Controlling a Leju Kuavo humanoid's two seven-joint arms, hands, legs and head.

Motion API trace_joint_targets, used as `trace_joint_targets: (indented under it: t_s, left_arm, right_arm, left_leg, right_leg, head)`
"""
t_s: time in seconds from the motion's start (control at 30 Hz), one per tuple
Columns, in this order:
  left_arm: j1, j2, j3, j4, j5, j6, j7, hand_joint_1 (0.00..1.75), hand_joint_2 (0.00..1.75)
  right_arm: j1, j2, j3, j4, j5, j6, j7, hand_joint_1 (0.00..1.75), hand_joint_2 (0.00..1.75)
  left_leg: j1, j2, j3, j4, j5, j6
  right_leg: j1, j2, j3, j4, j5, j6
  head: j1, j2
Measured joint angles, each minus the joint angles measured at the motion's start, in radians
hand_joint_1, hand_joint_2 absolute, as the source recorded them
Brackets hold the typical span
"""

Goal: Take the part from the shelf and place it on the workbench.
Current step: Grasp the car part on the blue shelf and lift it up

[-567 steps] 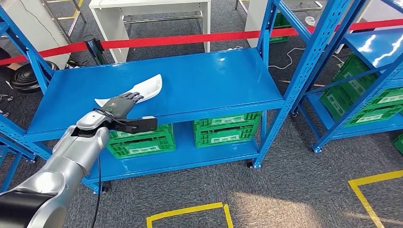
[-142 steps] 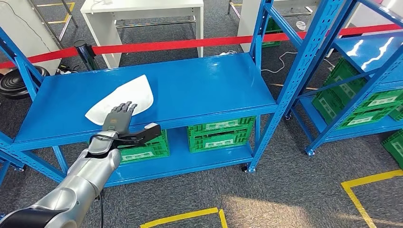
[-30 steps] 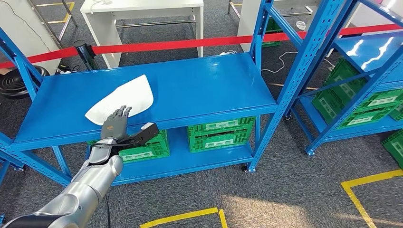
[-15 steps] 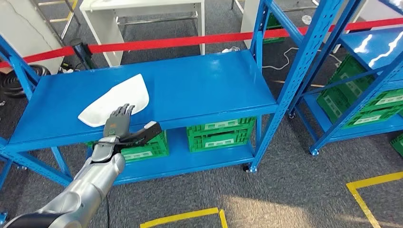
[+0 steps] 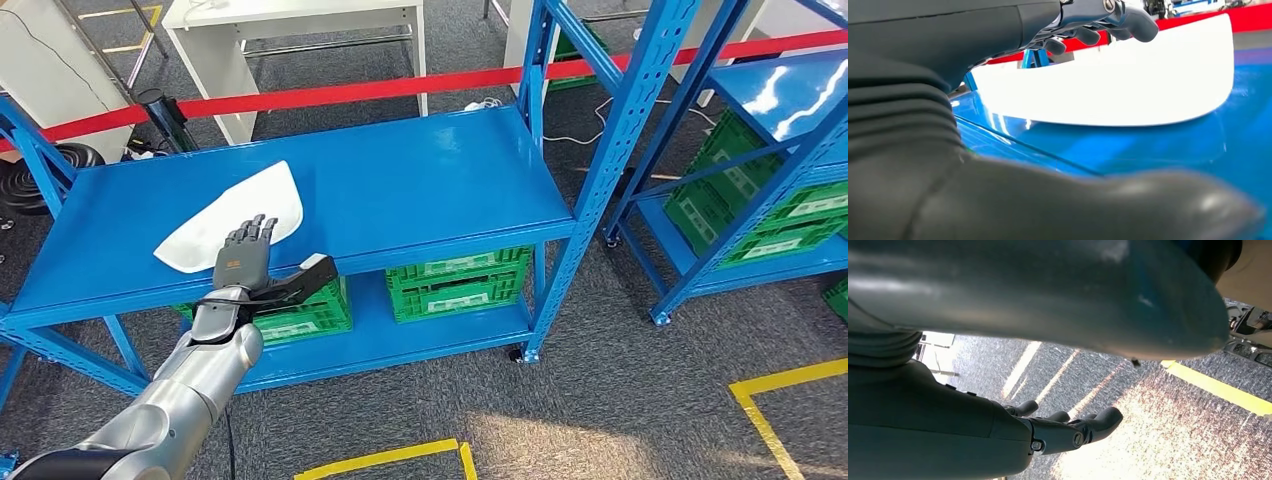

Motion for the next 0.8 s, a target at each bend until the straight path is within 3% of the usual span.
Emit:
trace_joint_targets:
  t_s: [0.5, 0.8]
  left_arm:
    - [0.0, 0.004, 0.0, 0.0, -0.024, -0.06, -0.006, 0.0, 1.75]
    - [0.001, 0.005, 0.0, 0.0, -0.026, -0.042, 0.017, 0.0, 1.75]
  right_arm:
    - [0.0, 0.0, 0.006, 0.0, 0.003, 0.0, 0.0, 0.0, 0.0]
    - [0.0, 0.0, 0.006, 0.0, -0.004, 0.0, 0.0, 0.0, 0.0]
  left_leg:
    - [-0.001, 0.0, 0.0, 0.005, 0.0, 0.002]
    - [-0.001, 0.0, 0.0, 0.005, 0.0, 0.002]
  right_leg:
    - [-0.001, 0.0, 0.009, -0.011, 0.007, 0.009]
    - [-0.001, 0.0, 0.011, -0.013, 0.007, 0.01]
  head:
    - [0.0, 0.0]
    - [0.0, 0.0]
